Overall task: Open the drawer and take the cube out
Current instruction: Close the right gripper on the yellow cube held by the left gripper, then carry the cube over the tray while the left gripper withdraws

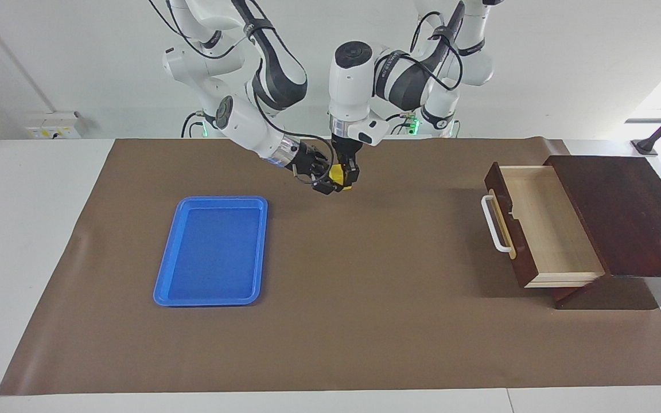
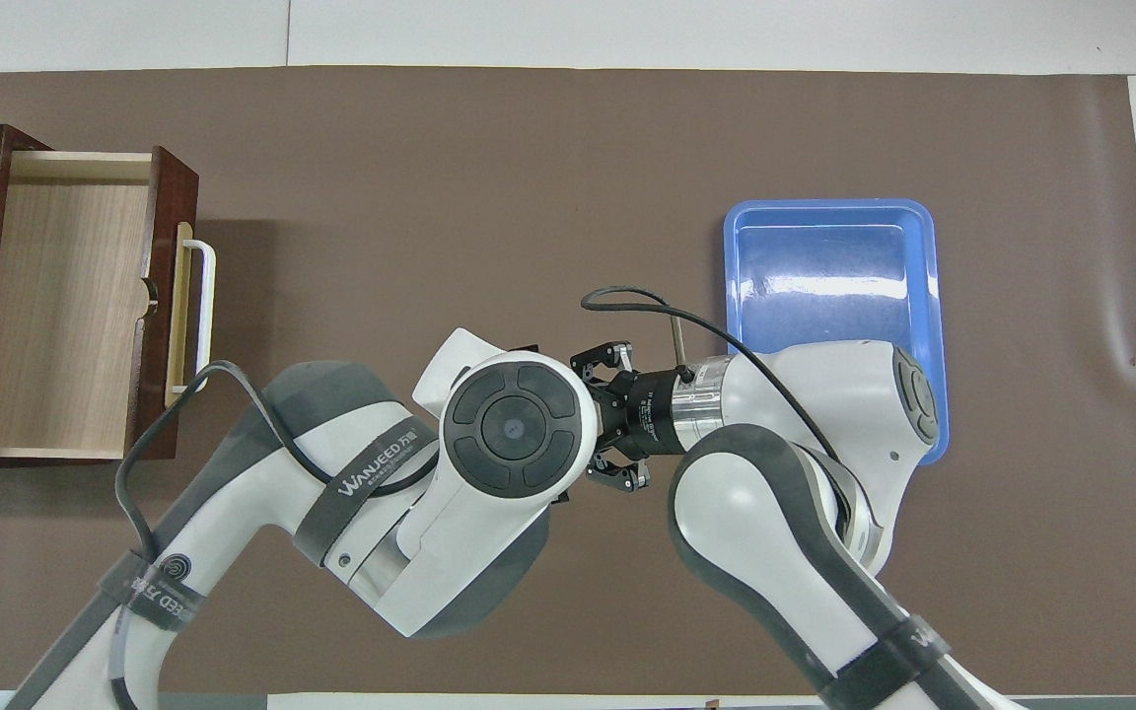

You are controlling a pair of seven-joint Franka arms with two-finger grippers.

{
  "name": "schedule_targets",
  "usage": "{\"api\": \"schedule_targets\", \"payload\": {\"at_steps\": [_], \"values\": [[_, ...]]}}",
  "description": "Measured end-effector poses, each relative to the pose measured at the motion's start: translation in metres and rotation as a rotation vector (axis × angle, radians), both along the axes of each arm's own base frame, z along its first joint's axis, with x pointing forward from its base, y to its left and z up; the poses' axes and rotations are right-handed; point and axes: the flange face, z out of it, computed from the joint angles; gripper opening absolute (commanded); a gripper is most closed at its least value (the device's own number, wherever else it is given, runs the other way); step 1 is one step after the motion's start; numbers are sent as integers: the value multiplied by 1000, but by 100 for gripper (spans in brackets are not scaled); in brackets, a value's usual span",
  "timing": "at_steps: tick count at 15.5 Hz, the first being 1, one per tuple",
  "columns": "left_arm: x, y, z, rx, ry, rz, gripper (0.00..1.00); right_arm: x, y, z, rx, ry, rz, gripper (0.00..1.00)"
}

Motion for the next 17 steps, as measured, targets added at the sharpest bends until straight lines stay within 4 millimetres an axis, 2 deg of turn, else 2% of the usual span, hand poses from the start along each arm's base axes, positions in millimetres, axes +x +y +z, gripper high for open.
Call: {"api": "schedule_targets", "payload": {"at_steps": [5, 8, 10, 12, 15, 17], "values": [[5, 6, 1, 5, 3, 3, 100, 4, -2, 2, 3, 1, -11, 0], [26, 35, -3, 35, 31, -43, 100, 5, -3, 1, 3, 2, -14, 0], [55, 72, -4, 40, 38, -36, 100, 9, -8, 2, 4, 2, -26, 0], [86, 120, -5, 41, 42, -6, 100, 19, -23, 3, 5, 0, -58, 0], [129, 206, -6, 40, 47, 50, 100, 45, -66, 5, 8, -2, -136, 0], [150, 264, -8, 36, 44, 76, 100, 64, -102, 8, 2, -5, -180, 0]]}}
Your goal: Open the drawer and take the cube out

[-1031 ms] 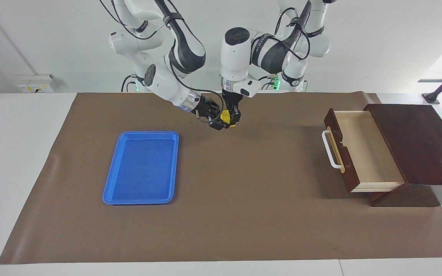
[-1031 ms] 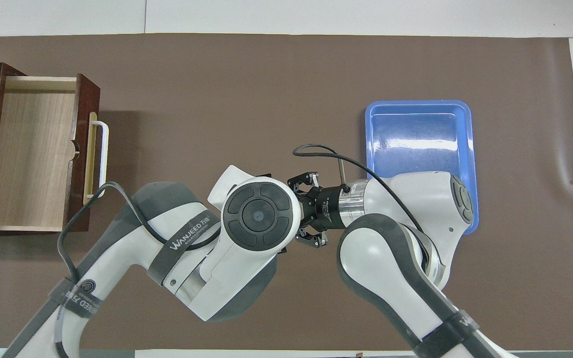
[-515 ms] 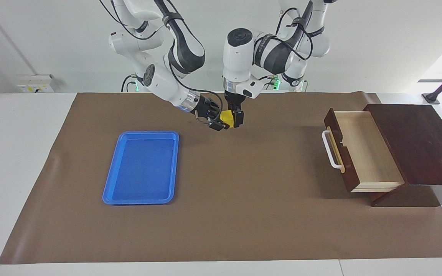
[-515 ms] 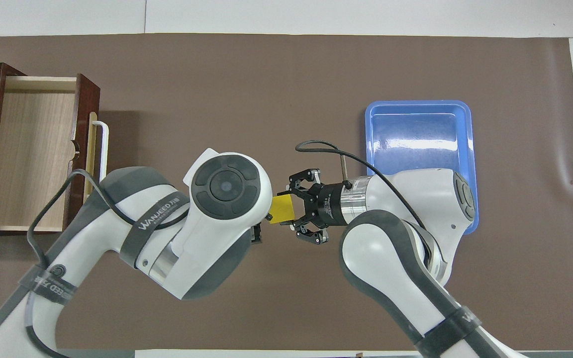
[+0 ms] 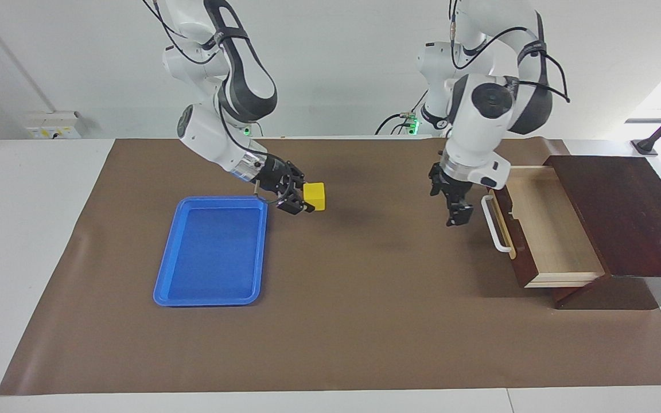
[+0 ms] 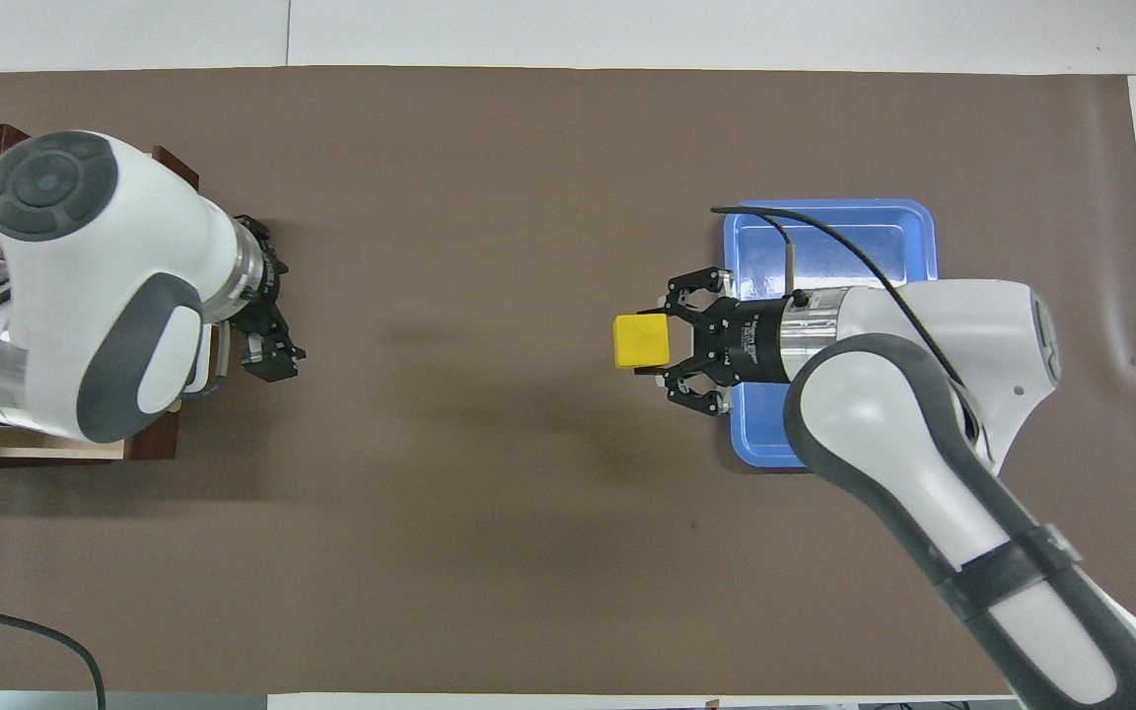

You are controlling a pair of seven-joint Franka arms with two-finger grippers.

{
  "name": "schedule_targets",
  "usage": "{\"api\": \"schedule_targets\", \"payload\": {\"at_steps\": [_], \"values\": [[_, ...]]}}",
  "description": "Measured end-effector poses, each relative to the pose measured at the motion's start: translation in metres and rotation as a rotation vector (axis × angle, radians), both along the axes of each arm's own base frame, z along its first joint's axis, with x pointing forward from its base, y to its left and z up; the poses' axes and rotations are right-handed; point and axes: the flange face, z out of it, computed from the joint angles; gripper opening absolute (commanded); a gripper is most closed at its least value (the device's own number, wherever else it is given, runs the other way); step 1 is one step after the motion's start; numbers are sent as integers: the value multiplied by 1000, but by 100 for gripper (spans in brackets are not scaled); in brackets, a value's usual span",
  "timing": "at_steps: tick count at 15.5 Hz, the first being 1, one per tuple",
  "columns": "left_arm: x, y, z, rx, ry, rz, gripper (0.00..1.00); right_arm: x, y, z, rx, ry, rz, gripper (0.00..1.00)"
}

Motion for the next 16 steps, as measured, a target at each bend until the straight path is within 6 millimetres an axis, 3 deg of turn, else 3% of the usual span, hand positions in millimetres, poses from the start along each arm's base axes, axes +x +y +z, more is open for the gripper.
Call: {"api": "schedule_targets", "payload": {"at_steps": [3, 5, 7, 10, 13, 16], "values": [[13, 46, -3, -6, -18, -12, 100, 29, -53, 7, -32, -22, -48, 0], [19, 69, -4, -8, -34, -33, 100, 47, -74, 6, -62, -30, -46, 0], [24, 96, -5, -9, -38, -60, 100, 66, -89, -8, -107, -29, -32, 0], [26, 120, -5, -2, -42, -130, 100, 93, -117, -35, -137, -15, -22, 0], [30, 154, -4, 23, -57, -170, 100, 103, -157, -51, -131, -23, -15, 0], [30, 197, -4, 32, -62, -201, 100, 104, -170, -67, -131, -25, 4, 0]]}}
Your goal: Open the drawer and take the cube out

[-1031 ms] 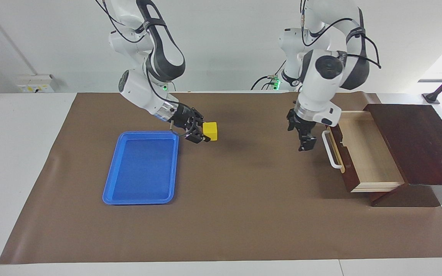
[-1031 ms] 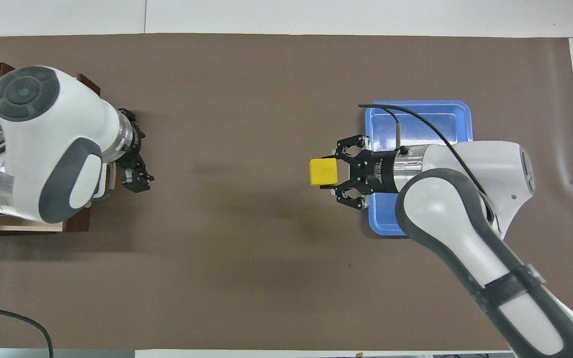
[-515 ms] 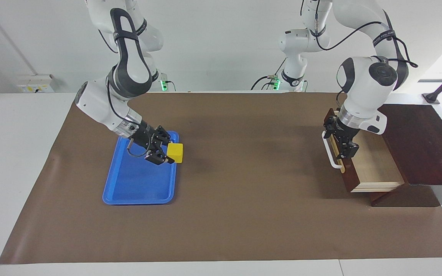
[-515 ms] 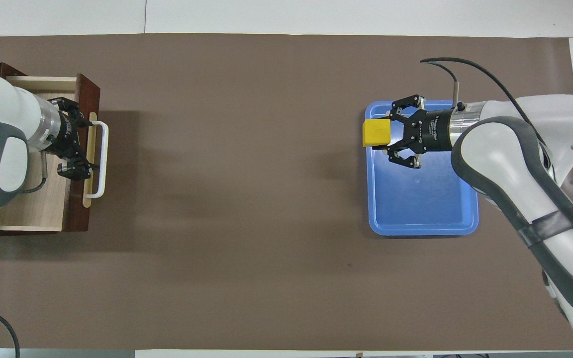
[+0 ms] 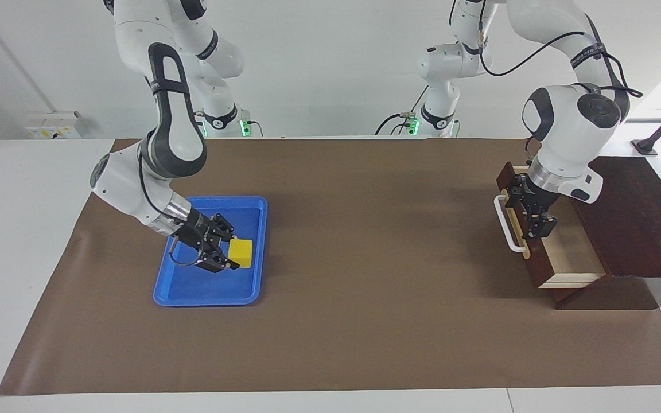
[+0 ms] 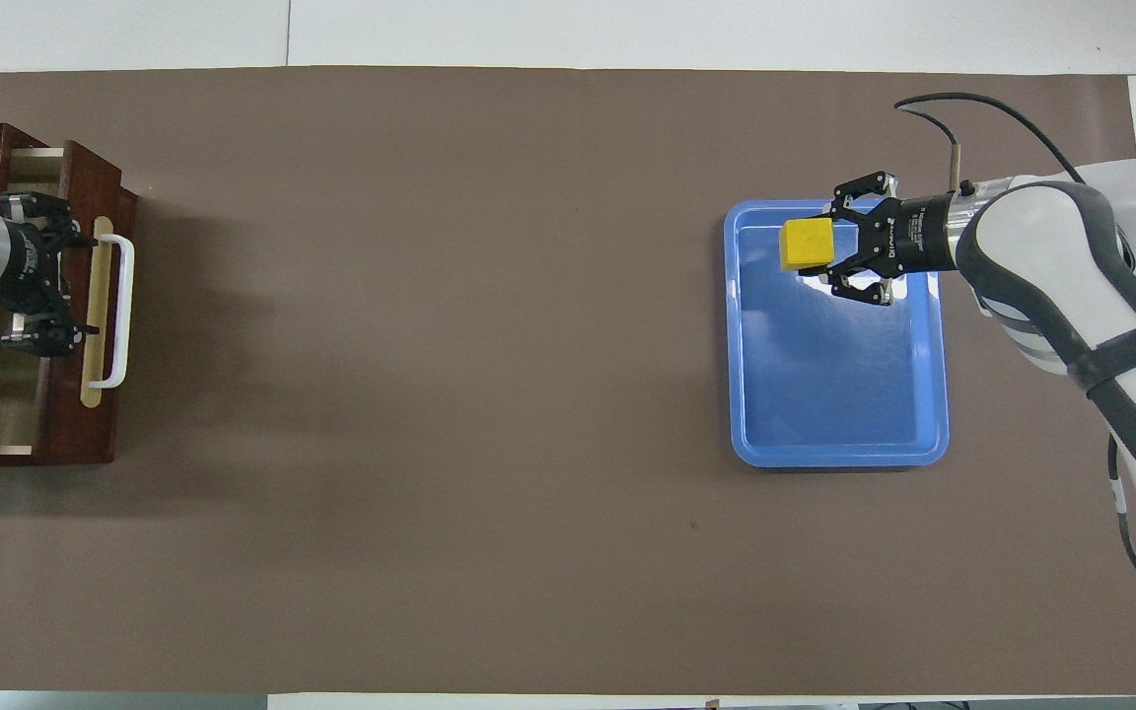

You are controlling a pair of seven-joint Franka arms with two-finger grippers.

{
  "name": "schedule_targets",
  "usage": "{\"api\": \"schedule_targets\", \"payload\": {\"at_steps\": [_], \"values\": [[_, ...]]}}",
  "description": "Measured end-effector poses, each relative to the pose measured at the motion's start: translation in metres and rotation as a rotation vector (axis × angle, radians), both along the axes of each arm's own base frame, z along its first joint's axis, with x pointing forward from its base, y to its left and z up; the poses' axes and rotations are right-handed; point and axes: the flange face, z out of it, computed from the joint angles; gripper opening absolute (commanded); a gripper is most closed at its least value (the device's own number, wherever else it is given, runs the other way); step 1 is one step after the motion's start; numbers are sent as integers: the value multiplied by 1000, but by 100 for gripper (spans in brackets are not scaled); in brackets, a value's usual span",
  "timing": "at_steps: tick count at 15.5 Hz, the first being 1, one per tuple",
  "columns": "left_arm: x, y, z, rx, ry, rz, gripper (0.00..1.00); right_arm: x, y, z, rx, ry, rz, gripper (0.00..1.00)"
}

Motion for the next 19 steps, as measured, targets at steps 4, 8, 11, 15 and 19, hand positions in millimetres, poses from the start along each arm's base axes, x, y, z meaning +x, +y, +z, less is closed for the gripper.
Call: {"api": "schedule_targets", "payload": {"at_steps": [4, 8, 11, 15, 19], "values": [[-2, 28, 0, 6, -2, -26, 100, -3, 9, -23, 3, 23, 27, 0], [-2, 36, -1, 23, 1, -52, 100, -6, 10, -44, -4, 28, 47, 0], [-3, 41, -1, 41, 4, -65, 100, -10, 10, -52, -10, 30, 52, 0], [0, 31, 7, 61, 12, -122, 100, -13, 13, -59, -31, 19, 43, 0], [1, -4, 60, 79, 30, -364, 100, -15, 17, -62, -40, 16, 43, 0]]}}
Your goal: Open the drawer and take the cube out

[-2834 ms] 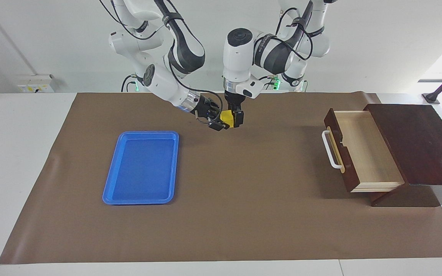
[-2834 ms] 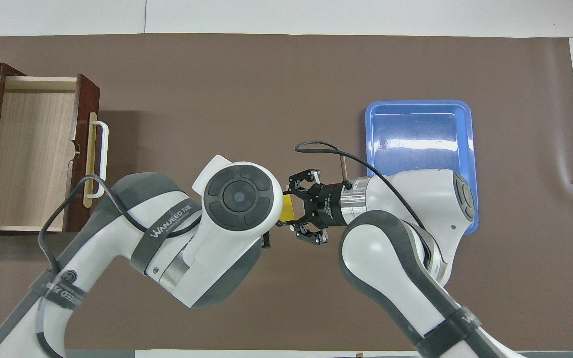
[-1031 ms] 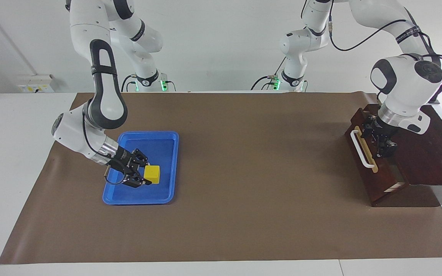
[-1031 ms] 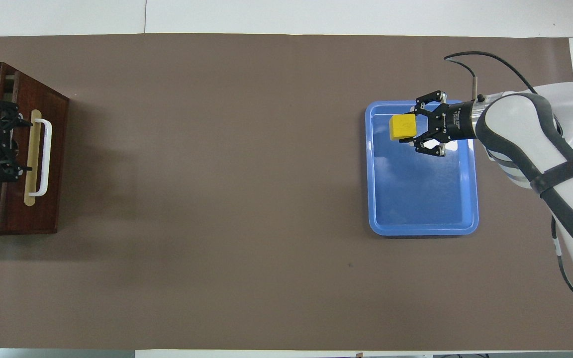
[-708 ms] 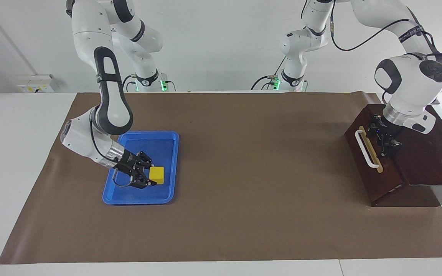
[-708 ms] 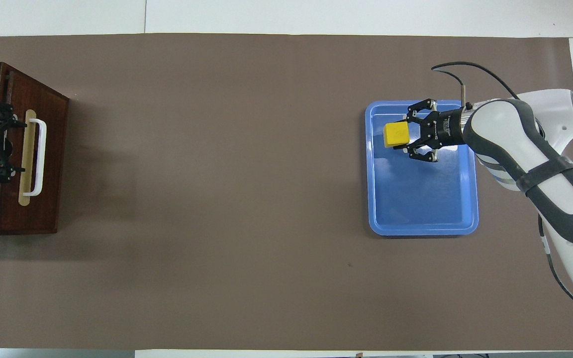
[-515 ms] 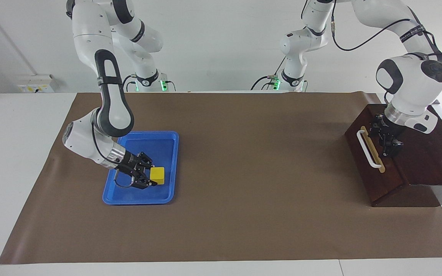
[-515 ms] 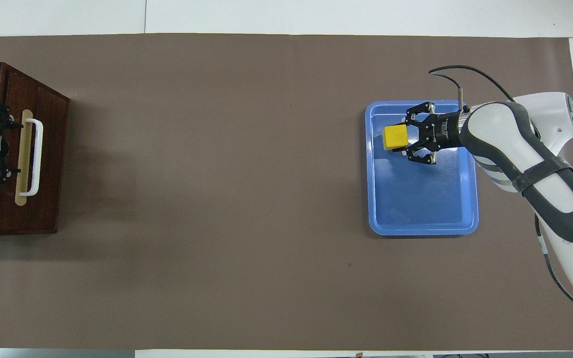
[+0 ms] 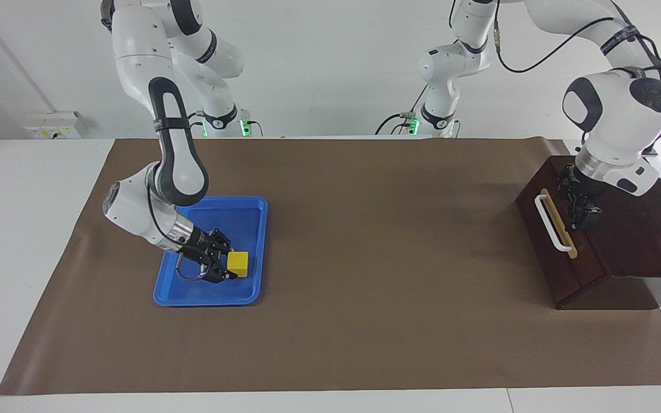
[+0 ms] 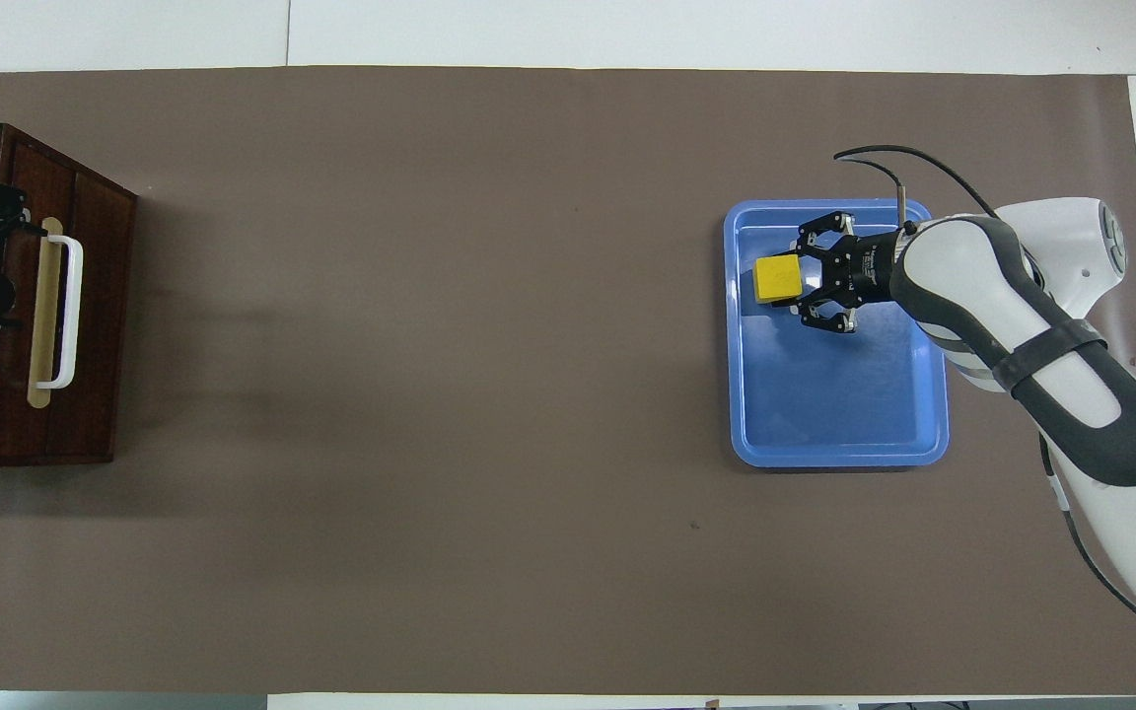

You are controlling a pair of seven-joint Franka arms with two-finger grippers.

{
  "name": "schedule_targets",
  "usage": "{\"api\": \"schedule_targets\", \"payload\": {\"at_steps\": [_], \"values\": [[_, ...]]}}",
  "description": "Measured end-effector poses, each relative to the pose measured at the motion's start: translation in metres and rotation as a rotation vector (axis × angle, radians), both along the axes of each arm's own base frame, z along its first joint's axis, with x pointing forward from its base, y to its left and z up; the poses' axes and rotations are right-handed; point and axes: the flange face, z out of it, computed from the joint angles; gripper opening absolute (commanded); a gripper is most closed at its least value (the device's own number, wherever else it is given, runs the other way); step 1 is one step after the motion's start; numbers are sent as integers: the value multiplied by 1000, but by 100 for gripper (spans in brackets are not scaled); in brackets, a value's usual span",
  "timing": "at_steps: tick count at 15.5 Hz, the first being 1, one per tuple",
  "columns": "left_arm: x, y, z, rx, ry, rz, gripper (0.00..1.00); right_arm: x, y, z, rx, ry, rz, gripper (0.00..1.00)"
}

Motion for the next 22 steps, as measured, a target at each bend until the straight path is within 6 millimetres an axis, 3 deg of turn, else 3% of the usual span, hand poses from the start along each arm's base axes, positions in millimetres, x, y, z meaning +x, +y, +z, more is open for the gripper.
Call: {"api": "schedule_targets", "payload": {"at_steps": [1, 2, 3, 6, 9, 12, 16, 19, 22], "values": [[-5, -14, 12, 7, 22, -109, 100, 0, 0, 0, 0, -2, 2, 26], [-11, -29, 22, 14, 50, -217, 100, 0, 0, 0, -1, -5, 8, 62], [-19, -47, 30, 18, 81, -327, 100, 0, 0, 0, -1, -8, 11, 77], [-47, -93, 48, -33, 168, -597, 100, 0, 3, 0, -2, -14, 24, 96], [-67, -100, 59, -98, 234, -814, 100, 0, 10, 0, -6, -20, 31, 100], [-69, -99, 57, -120, 264, -925, 100, 0, 11, 1, -7, -22, 32, 100], [-65, -124, 58, -128, 287, -1002, 100, 6, 12, 11, -4, -41, 35, 100], [-62, -124, 52, -138, 302, -1026, 100, 16, 16, 35, 14, -63, 51, 100], [-61, -121, 47, -151, 325, -1034, 100, 22, 19, 76, 31, -99, 92, 100]]}}
